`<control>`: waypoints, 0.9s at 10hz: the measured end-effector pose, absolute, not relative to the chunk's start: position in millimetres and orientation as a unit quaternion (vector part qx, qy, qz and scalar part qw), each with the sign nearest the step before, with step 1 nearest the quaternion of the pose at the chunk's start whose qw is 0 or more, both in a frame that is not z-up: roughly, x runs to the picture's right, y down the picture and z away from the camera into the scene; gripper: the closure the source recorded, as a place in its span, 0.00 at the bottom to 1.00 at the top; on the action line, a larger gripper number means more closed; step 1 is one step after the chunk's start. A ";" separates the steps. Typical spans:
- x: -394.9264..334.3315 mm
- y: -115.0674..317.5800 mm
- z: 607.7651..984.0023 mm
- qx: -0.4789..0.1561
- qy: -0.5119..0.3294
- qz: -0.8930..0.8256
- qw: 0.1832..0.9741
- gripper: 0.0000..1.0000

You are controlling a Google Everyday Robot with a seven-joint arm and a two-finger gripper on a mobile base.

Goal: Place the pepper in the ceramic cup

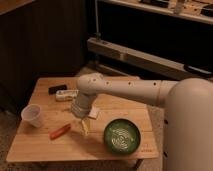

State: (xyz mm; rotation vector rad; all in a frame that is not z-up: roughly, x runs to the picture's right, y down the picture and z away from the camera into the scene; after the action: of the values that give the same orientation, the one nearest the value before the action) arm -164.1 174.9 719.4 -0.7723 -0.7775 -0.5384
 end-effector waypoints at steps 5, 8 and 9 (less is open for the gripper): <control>-164.5 176.7 719.1 -0.367 -0.368 -0.253 0.816 0.00; -165.8 176.4 719.2 -0.367 -0.370 -0.252 0.815 0.00; -165.6 176.7 719.1 -0.369 -0.371 -0.253 0.814 0.00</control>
State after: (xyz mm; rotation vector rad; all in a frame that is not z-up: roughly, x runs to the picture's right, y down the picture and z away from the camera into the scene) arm -165.6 176.7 719.1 -0.7867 -0.7929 -0.5398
